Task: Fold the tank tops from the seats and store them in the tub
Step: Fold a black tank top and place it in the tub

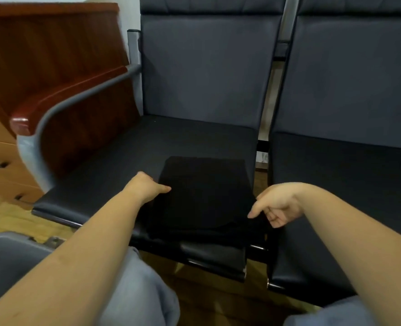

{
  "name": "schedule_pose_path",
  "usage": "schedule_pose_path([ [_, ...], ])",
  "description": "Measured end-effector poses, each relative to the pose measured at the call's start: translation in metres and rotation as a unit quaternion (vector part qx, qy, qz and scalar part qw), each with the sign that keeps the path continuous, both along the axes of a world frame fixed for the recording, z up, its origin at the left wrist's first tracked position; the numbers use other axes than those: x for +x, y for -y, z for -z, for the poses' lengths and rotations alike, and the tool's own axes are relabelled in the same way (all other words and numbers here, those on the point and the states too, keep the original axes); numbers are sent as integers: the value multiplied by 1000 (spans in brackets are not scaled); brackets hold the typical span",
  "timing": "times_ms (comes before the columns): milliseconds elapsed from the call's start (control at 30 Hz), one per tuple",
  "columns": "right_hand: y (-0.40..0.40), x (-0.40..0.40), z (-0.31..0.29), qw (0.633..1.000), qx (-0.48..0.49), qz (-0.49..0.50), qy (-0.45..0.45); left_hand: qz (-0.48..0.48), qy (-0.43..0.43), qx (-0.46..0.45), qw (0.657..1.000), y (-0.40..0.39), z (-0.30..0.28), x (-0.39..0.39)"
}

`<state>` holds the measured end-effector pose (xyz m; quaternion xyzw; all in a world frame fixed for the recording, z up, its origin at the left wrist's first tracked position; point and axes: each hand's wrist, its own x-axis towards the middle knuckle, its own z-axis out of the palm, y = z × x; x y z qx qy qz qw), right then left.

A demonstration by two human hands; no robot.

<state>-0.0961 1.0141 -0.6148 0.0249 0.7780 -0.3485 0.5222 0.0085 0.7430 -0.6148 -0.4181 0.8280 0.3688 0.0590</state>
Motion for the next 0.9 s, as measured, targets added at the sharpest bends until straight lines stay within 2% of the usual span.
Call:
schedule_pose_path([
  [67,0,5,0,999,-7,25,-23,32,31,9,999,1,3,2],
  [233,18,10,18,963,-77,125,-224,55,20,22,998,1,5,3],
  [400,24,23,22,946,-156,195,-209,50,-70,103,991,-2,4,10],
  [500,23,32,21,926,-141,187,-295,123,-98,124,980,3,8,18],
  [667,18,53,6,927,-102,56,-356,231,-128,107,959,0,14,30],
  [800,24,65,-3,933,-32,29,-357,252,-119,107,955,4,12,37],
  [900,34,67,-19,926,-40,38,-374,246,-106,121,956,14,5,40],
])
